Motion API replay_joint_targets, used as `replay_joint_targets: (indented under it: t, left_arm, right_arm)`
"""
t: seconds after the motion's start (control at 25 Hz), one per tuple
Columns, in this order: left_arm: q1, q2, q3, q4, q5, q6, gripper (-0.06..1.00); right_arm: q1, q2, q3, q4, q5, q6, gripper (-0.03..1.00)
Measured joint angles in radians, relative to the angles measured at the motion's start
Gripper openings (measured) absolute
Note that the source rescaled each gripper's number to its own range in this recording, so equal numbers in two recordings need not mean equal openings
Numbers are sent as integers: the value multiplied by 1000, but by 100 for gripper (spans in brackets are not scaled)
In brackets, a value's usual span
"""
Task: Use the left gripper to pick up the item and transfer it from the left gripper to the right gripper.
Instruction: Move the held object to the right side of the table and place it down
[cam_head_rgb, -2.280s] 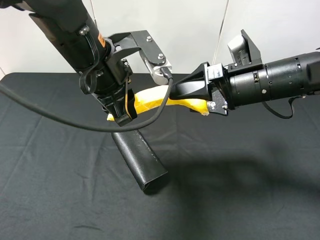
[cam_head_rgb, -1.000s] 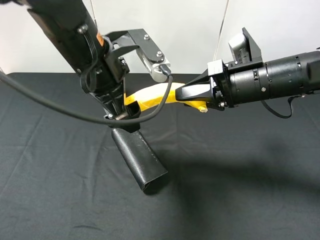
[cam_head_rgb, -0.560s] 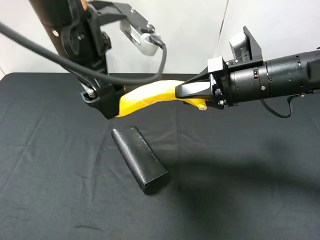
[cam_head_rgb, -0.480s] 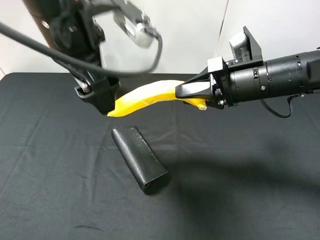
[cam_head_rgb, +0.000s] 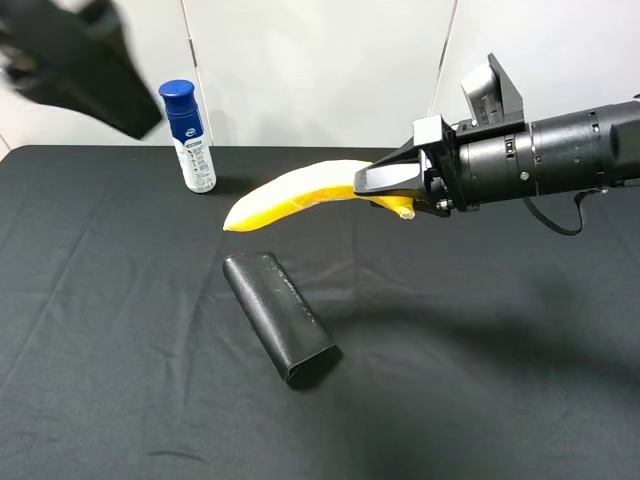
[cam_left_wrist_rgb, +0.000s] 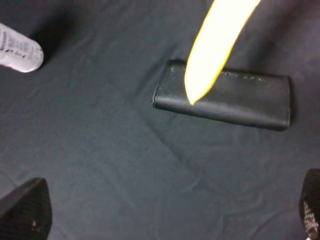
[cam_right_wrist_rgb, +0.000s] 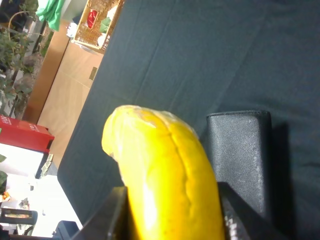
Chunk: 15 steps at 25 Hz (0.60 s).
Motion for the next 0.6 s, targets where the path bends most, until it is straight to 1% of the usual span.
replay_joint_targets:
  t: [0.08, 0.32, 0.48, 0.6]
  left_arm:
    - [0, -72, 64, 0, 0, -14, 100]
    - [0, -331, 344, 0, 0, -73, 100]
    - [0, -536, 523, 0, -2, -106, 100]
    - [0, -702, 625, 0, -14, -118, 100]
  right_arm:
    - [0, 0, 0, 0, 0, 0, 4]
    - [0, 0, 0, -7, -1, 0, 4]
    - [0, 0, 0, -9, -1, 6, 4]
    - [0, 0, 0, -12, -1, 12, 4]
